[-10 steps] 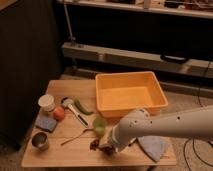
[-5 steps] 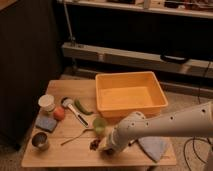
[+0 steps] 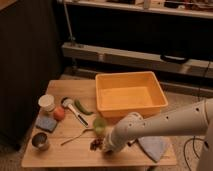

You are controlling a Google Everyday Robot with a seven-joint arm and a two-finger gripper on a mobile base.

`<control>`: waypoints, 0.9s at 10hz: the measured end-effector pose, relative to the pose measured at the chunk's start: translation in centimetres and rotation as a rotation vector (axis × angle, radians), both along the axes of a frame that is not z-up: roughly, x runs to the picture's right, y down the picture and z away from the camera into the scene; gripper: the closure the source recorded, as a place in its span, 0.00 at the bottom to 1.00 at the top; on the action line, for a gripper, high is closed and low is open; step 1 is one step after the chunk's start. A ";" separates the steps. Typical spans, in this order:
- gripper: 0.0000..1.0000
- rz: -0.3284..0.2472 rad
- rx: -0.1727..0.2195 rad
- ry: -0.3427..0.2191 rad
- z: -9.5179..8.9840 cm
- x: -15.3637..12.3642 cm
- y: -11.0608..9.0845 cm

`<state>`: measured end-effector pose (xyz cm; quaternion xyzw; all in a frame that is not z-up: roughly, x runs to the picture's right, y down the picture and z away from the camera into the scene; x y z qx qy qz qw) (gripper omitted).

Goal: Place grapes in paper cup

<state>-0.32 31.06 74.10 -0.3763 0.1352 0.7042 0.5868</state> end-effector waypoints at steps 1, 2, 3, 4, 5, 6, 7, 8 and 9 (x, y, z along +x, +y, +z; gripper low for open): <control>0.89 -0.003 0.001 -0.002 0.0 -0.1 0.0; 0.97 -0.018 0.018 0.003 -0.4 -0.4 -0.1; 1.00 -0.050 0.050 0.001 -1.3 -1.6 -0.6; 1.00 -0.077 0.080 -0.001 -2.4 -2.7 -1.2; 1.00 -0.123 0.121 0.006 -4.4 -3.5 -2.3; 1.00 -0.155 0.146 0.006 -6.1 -4.3 -3.1; 1.00 -0.176 0.161 0.008 -7.7 -4.8 -3.7; 1.00 -0.207 0.188 0.010 -10.1 -5.2 -4.9; 1.00 -0.226 0.210 0.005 -12.0 -5.7 -6.2</control>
